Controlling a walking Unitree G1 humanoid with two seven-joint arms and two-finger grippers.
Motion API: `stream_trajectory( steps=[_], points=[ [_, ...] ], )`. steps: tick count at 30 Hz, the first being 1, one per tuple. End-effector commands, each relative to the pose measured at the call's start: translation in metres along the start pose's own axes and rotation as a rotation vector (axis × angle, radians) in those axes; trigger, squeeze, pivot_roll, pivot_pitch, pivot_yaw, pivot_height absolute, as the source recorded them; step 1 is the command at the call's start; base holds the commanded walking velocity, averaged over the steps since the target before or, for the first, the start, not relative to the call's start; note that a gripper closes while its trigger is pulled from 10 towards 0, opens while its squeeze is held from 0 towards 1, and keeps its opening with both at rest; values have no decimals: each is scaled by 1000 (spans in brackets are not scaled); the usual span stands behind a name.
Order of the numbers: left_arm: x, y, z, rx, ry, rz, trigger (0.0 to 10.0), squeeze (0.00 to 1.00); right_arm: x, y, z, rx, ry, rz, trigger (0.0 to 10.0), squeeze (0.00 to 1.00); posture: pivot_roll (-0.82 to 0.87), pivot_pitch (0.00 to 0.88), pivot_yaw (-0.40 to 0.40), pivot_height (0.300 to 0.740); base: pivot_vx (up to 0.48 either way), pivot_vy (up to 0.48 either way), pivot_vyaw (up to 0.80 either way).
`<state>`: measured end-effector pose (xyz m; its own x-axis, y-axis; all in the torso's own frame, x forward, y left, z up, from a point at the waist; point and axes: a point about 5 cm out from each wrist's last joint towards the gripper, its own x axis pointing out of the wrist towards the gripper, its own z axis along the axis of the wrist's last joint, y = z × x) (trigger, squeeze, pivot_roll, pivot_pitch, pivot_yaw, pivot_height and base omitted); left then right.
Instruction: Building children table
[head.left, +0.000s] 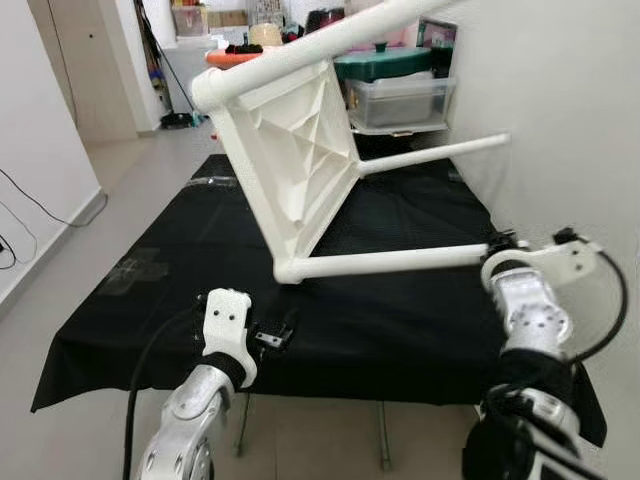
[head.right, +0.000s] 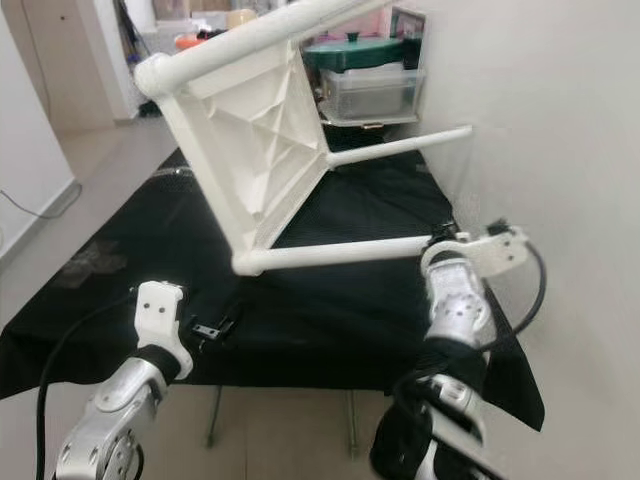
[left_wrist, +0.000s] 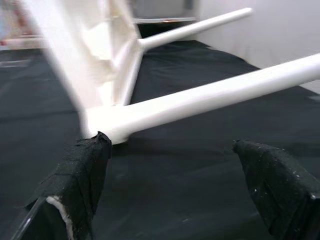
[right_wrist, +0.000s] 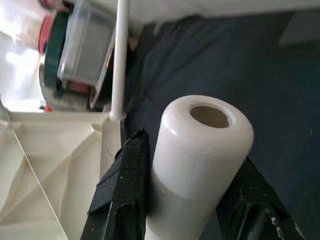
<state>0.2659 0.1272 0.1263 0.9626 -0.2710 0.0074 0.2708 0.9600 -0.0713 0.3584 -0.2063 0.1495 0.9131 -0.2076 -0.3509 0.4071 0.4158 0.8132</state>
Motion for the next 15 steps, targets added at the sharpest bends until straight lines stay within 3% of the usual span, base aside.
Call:
stream_trajectory(
  steps=[1,2,3,5,6,7,8,10,13,14,15],
  points=[
    [0,-1,-4,-8,20,-5,10000,0,-1,-34,-58,-245,288,-177,0,0,34,0,-45,740,0,0,0],
    [0,-1,-4,-7,20,-6,10000,0,-3,-34,-64,-258,314,-187,0,0,35,0,-46,740,0,0,0],
    [0,-1,-4,-7,20,-6,10000,0,-3,-32,-72,-262,338,-184,3098,0,44,0,-52,740,0,0,0],
    [0,-1,-4,-7,20,-6,10000,0,-3,-32,-72,-262,338,-184,3098,0,44,0,-52,740,0,0,0],
    [0,-1,-4,-7,19,-5,10000,0,-3,-28,-80,-275,371,-170,4471,0,47,0,-53,740,0,0,0],
    [0,-1,-4,-7,19,-5,10000,0,-3,-28,-80,-275,371,-170,4471,0,47,0,-53,740,0,0,0],
    [0,-1,-4,-6,20,-4,10000,0,-3,-22,-90,-294,417,-135,10000,0,48,0,-55,740,0,0,0],
    [1,-2,-3,-4,19,-2,10000,0,-4,-19,-105,-366,496,-126,10000,0,53,0,-61,740,0,0,0],
    [1,-2,-3,-2,19,-2,10000,0,-5,-23,-108,-400,520,-152,10000,0,53,0,-61,740,0,0,0],
    [1,-2,-3,-2,19,-2,10000,0,-4,-26,-104,-374,477,-170,10000,1000,53,0,-61,740,0,0,0],
    [1,-2,-3,-2,19,-2,10000,0,-4,-26,-104,-374,477,-170,10000,1000,53,0,-61,740,0,0,0]
  ],
)
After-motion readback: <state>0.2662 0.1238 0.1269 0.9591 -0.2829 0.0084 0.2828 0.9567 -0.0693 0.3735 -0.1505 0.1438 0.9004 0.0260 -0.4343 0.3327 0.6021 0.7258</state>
